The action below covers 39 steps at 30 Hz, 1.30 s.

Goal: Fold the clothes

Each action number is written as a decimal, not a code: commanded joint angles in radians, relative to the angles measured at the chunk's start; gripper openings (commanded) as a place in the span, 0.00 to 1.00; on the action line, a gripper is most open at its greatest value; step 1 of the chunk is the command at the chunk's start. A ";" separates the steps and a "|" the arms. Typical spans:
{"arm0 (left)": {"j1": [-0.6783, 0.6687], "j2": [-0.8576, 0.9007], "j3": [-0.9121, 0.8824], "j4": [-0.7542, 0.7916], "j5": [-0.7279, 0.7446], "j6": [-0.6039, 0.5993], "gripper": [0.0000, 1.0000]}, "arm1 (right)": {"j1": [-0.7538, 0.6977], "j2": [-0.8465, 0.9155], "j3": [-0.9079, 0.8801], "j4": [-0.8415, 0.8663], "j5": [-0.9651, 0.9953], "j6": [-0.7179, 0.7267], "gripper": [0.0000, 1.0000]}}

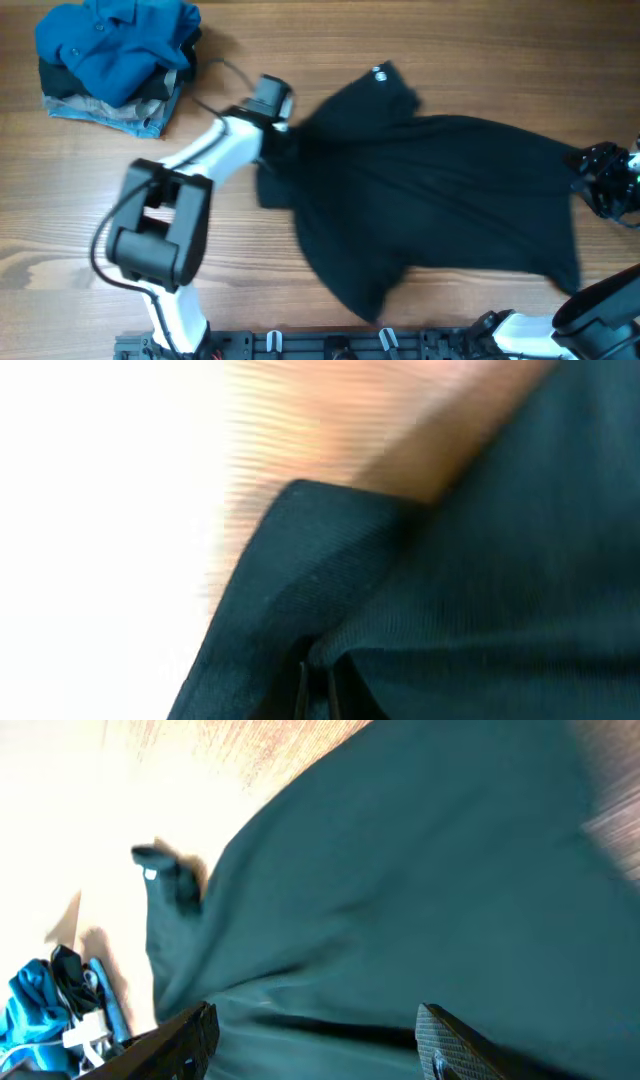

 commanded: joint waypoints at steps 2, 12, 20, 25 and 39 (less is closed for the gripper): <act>0.204 0.050 -0.017 -0.073 -0.154 0.011 0.04 | 0.034 -0.005 0.010 -0.002 0.022 0.001 0.67; 0.221 -0.154 0.036 -0.101 0.000 0.146 0.23 | 0.273 -0.003 -0.135 0.027 0.370 0.201 0.77; 0.216 -0.272 0.036 -0.238 0.249 0.146 0.37 | 0.332 -0.002 -0.358 0.063 0.542 0.419 0.99; 0.216 -0.277 0.036 -0.343 0.268 0.145 0.36 | 0.332 -0.002 -0.449 0.132 0.538 0.439 0.72; 0.216 -0.277 0.036 -0.427 0.268 0.153 0.39 | 0.002 -0.002 -0.331 0.093 0.838 0.571 0.12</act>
